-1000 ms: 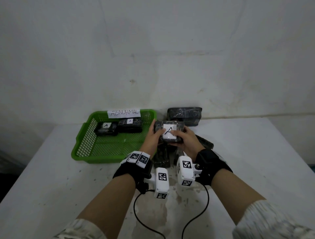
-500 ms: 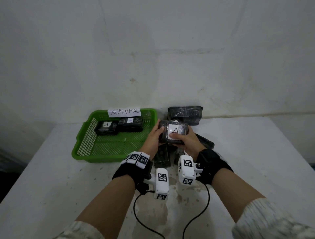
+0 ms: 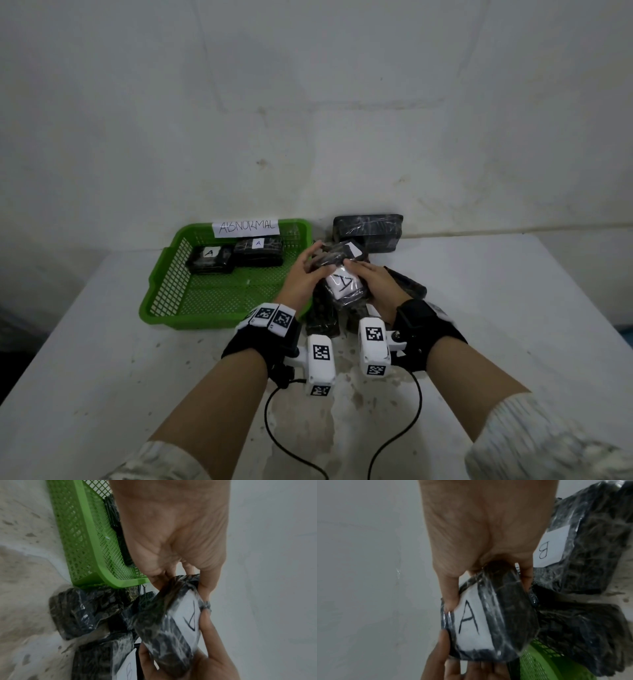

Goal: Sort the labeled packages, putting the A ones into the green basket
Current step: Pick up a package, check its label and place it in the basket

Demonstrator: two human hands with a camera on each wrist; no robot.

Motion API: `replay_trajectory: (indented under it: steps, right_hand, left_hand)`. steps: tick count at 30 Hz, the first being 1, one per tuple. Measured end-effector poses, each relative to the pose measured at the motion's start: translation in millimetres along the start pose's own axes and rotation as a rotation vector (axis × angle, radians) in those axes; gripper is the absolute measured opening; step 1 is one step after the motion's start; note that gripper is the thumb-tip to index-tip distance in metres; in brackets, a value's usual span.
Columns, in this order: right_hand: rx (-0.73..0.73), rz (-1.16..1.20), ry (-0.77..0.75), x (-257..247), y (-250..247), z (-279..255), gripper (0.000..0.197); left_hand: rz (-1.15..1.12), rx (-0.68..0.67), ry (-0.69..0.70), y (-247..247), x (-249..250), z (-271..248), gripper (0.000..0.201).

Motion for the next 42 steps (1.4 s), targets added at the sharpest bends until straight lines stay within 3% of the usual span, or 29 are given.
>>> replay_trajectory:
  steps: [4,10,16,23,27,31,34,36,39,42]
  right_hand:
    - [0.049,0.050,-0.035,3,2,2,0.038]
    - [-0.022,0.058,0.047,12,9,-1,0.039]
    - [-0.018,0.081,0.009,4,7,-1,0.041]
    - [-0.064,0.127,0.011,6,13,-1,0.043]
    - [-0.031,0.095,-0.016,1,12,0,0.045]
    - [-0.040,0.144,-0.029,-3,14,-4,0.036]
    - [-0.024,0.165,-0.054,-7,8,-9,0.019]
    - [-0.052,0.108,-0.057,-7,9,-12,0.018]
    - [-0.094,-0.009,-0.059,-5,15,-13,0.025]
    - [-0.063,-0.063,-0.095,-11,13,-15,0.030]
  left_hand:
    - [-0.021,0.127,0.009,-5,-9,2,0.043]
    - [0.010,0.134,0.053,-12,-12,6,0.035]
    - [-0.074,0.079,-0.003,-7,-20,1,0.051]
    - [-0.120,0.080,-0.022,-11,-22,3,0.045]
    - [-0.051,0.027,-0.021,-5,-16,-3,0.052]
    - [0.089,0.092,0.042,-14,-10,-2,0.063]
    - [0.012,0.093,-0.015,-12,-9,-4,0.047]
    - [-0.075,0.003,-0.100,0,-15,-6,0.031]
    - [-0.070,-0.045,-0.149,6,-20,-9,0.047]
    - [-0.081,0.015,-0.118,-1,-18,-5,0.037]
Point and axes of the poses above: each hand's wrist, its own z-axis towards the middle knuckle, its own y-axis out of the palm, x = y × z, the point moved 10 cm from there along z, towards the middle knuckle, and after that the axes turned 7 degrees about y, right-handed, at the moved point
